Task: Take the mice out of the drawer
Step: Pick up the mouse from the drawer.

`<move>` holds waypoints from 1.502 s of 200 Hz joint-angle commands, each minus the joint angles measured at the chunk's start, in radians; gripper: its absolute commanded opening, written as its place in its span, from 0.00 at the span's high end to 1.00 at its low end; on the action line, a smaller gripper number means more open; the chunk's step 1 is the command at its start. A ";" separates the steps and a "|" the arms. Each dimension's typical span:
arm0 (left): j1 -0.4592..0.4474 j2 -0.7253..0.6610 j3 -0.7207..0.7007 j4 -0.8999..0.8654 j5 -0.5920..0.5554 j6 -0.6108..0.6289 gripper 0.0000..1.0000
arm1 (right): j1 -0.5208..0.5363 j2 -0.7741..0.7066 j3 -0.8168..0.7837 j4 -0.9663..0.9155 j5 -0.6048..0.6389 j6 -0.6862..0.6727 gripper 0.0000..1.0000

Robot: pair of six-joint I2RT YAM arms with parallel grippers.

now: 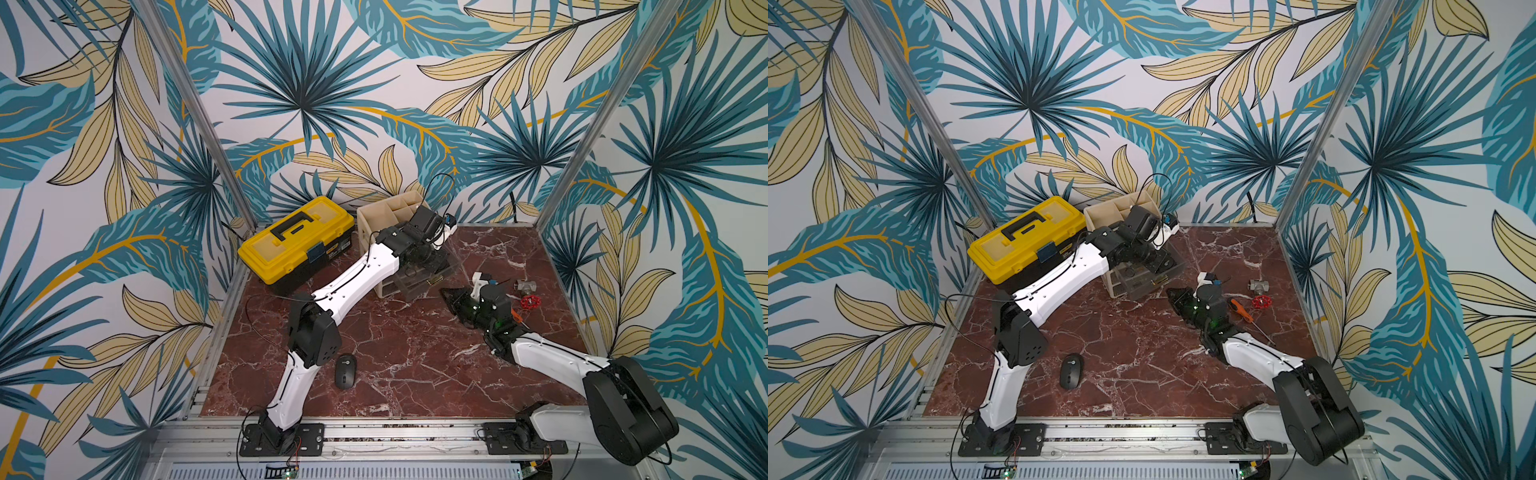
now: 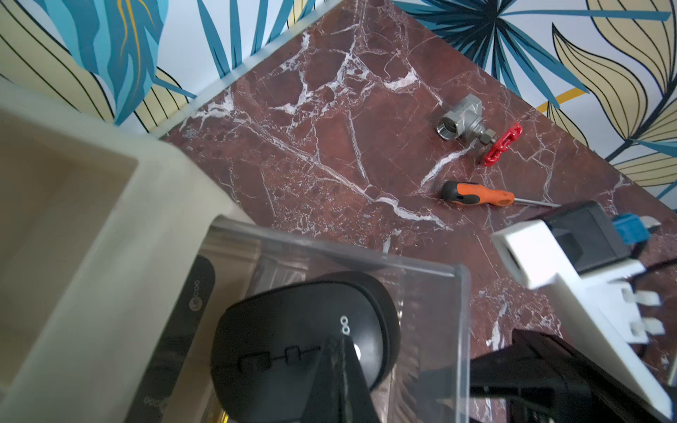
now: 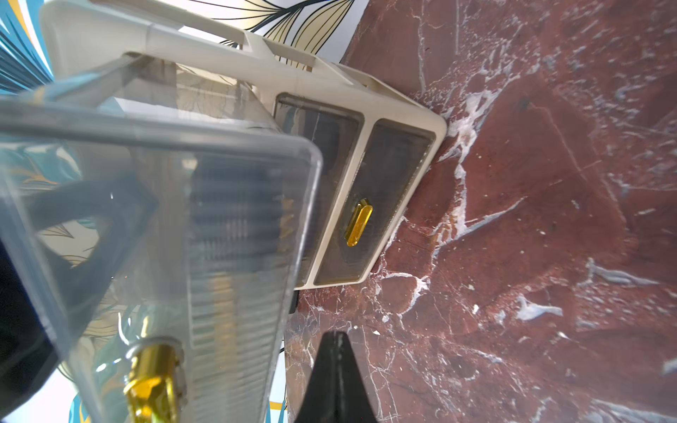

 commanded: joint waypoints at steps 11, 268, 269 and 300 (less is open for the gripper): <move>0.000 -0.002 0.012 0.141 -0.087 -0.004 1.00 | 0.003 0.032 0.028 0.060 -0.029 0.018 1.00; 0.000 0.114 0.151 -0.123 -0.240 0.082 1.00 | 0.004 0.083 0.054 0.096 -0.072 0.027 1.00; 0.000 0.114 0.151 -0.125 -0.241 0.082 1.00 | 0.005 0.083 0.055 0.096 -0.073 0.027 1.00; 0.000 0.109 0.149 -0.181 -0.253 0.094 1.00 | 0.004 0.087 0.057 0.101 -0.077 0.028 1.00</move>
